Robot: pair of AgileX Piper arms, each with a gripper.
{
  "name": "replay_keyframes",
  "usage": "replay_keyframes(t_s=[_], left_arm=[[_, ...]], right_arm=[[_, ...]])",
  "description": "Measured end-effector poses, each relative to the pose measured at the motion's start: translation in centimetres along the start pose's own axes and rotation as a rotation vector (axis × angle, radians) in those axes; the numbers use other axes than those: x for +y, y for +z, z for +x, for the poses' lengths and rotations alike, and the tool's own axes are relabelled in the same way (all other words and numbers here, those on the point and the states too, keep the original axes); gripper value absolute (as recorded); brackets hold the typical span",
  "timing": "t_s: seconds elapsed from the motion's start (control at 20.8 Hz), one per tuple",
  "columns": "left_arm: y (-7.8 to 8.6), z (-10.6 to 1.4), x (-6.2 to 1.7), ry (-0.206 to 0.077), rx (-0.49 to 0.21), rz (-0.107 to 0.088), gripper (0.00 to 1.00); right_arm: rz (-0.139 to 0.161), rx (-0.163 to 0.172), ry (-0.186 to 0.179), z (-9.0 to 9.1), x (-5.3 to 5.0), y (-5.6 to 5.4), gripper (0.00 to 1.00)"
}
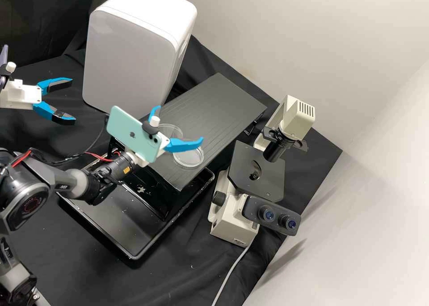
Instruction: Place the lid on the petri dish
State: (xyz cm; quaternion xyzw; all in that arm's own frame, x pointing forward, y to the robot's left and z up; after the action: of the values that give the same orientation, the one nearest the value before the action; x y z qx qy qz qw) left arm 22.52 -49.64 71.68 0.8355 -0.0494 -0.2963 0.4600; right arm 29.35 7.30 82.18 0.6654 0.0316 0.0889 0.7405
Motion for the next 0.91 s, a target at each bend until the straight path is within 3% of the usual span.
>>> replay_keyframes(t_s=[0.1,0.19,0.29,0.48,0.62,0.91], left_arm=[[0.0,0.0,0.02,0.002,-0.001,0.0,1.0],[0.0,0.0,0.03,0.003,-0.001,0.0,1.0],[0.0,0.0,0.03,0.003,-0.001,0.0,1.0],[0.0,0.0,0.03,0.003,-0.001,0.0,1.0],[0.0,0.0,0.03,0.003,-0.001,0.0,1.0],[0.0,0.0,0.03,0.003,-0.001,0.0,1.0]], right_arm=[[-0.028,0.034,-0.023,0.0,-0.9,-0.9,1.0],[-0.052,0.044,-0.057,0.0,-1.9,-1.1,1.0],[-0.071,0.033,-0.094,-0.1,-3.0,-0.7,1.0],[-0.077,-0.024,-0.129,-0.4,-4.2,0.4,1.0],[-0.077,-0.055,-0.136,-0.6,-4.6,1.0,1.0],[-0.082,-0.066,-0.149,-1.0,-4.9,1.1,1.0]])
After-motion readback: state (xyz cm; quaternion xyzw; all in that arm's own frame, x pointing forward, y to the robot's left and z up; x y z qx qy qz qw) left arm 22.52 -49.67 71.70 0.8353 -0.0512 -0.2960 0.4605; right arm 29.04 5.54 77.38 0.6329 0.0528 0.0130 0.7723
